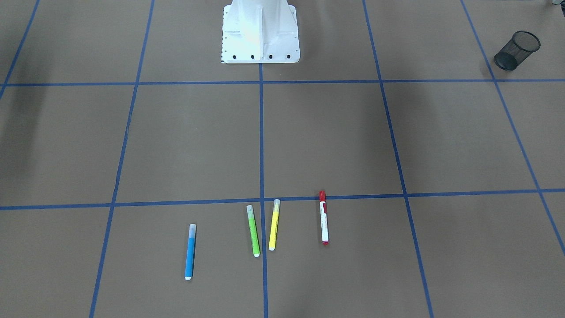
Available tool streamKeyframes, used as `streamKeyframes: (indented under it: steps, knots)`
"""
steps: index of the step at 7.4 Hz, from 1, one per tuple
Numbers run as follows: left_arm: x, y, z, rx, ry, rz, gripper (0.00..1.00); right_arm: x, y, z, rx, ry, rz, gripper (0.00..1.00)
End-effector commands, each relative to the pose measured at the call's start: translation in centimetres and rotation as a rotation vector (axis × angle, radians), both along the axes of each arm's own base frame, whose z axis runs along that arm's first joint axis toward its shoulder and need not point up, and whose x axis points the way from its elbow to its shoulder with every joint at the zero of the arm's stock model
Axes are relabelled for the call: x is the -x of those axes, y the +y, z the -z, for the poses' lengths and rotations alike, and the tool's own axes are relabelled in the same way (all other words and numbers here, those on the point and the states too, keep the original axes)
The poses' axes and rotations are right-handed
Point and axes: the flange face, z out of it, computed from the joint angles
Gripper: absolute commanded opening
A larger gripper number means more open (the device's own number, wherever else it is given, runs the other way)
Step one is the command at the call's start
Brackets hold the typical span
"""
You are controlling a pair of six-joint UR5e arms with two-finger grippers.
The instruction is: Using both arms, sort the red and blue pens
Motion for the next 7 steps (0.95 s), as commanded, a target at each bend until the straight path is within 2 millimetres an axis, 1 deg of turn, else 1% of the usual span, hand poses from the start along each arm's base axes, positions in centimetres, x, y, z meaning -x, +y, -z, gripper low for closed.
streamKeyframes:
  steps: [1,2,3,4,5,6,7]
  knots:
    - [-5.1,-5.6,5.0,-0.073,0.017,-0.068,1.0,3.6,-5.3,3.0,-0.067,-0.009,0.064,1.0]
    - [-12.5,-9.3,9.4,-0.035,0.034,-0.098,1.0,4.8,-5.9,3.5,-0.086,-0.008,0.09,1.0]
    - [-18.7,-10.9,12.8,0.001,0.033,-0.134,1.0,6.7,-7.4,5.7,-0.152,-0.017,0.118,1.0]
    - [-23.7,-12.0,16.0,-0.02,0.029,-0.177,1.0,10.3,-8.5,7.4,-0.185,-0.023,0.178,1.0]
    - [-26.0,-13.4,18.0,-0.028,0.025,-0.182,1.0,13.3,-9.6,8.8,-0.168,-0.028,0.193,1.0]
    - [-29.7,-14.6,20.6,-0.024,0.036,-0.197,1.0,15.5,-10.6,10.4,-0.096,-0.04,0.127,1.0]
    - [-35.4,-15.1,23.5,0.049,0.047,-0.18,1.0,18.0,-11.6,13.2,-0.083,-0.058,0.113,1.0]
